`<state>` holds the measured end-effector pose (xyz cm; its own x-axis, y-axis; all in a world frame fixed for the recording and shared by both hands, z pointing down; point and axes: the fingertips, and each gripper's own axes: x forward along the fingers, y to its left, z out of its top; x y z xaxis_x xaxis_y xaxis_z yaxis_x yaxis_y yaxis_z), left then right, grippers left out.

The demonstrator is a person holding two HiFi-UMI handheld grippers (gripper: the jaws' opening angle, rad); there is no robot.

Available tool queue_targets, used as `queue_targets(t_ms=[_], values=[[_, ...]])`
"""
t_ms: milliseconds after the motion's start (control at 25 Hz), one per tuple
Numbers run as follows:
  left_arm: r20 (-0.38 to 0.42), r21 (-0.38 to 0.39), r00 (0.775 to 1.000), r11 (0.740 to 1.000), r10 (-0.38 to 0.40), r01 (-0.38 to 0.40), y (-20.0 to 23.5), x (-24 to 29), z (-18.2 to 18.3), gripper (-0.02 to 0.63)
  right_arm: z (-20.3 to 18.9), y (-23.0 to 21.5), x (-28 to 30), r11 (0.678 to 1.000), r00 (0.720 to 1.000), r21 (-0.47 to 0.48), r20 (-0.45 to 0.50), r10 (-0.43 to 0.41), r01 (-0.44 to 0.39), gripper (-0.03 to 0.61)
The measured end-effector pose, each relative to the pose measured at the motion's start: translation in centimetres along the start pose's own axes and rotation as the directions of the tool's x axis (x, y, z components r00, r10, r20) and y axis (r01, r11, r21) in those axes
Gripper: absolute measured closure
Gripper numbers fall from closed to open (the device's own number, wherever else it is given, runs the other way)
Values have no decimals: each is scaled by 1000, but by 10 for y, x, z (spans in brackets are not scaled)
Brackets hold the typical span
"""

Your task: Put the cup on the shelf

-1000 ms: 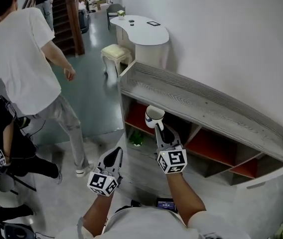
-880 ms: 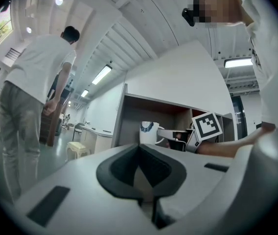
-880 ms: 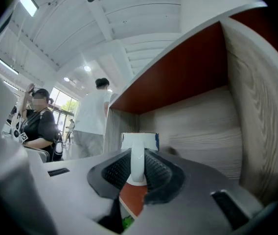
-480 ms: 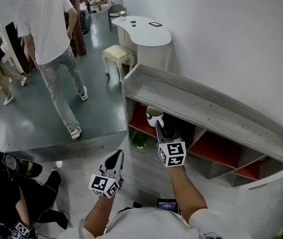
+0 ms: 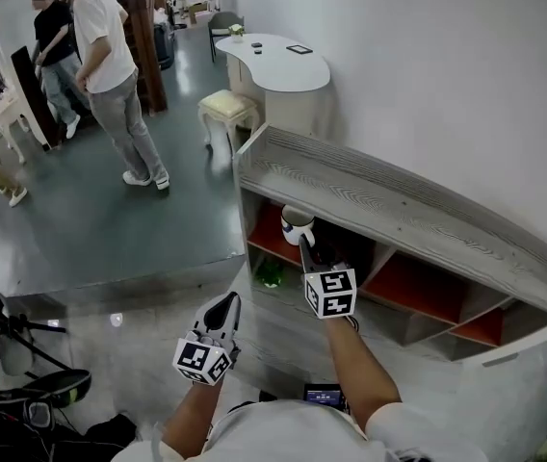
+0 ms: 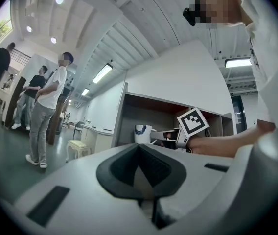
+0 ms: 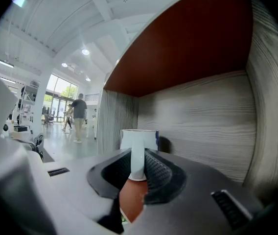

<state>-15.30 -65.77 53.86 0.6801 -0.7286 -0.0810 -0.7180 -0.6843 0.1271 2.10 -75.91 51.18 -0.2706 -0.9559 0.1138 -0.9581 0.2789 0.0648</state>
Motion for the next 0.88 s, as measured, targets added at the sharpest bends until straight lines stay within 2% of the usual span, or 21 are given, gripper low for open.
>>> queue_targets(t_ms=[800, 880], values=[[5, 9, 1000, 1000, 21, -21, -8, -24, 6, 606, -10, 0, -1, 1000, 995, 18, -104, 0, 2, 491], [8, 10, 1000, 1000, 26, -26, -8, -27, 8, 606, -10, 2, -2, 999, 994, 31, -104, 14, -10, 454]])
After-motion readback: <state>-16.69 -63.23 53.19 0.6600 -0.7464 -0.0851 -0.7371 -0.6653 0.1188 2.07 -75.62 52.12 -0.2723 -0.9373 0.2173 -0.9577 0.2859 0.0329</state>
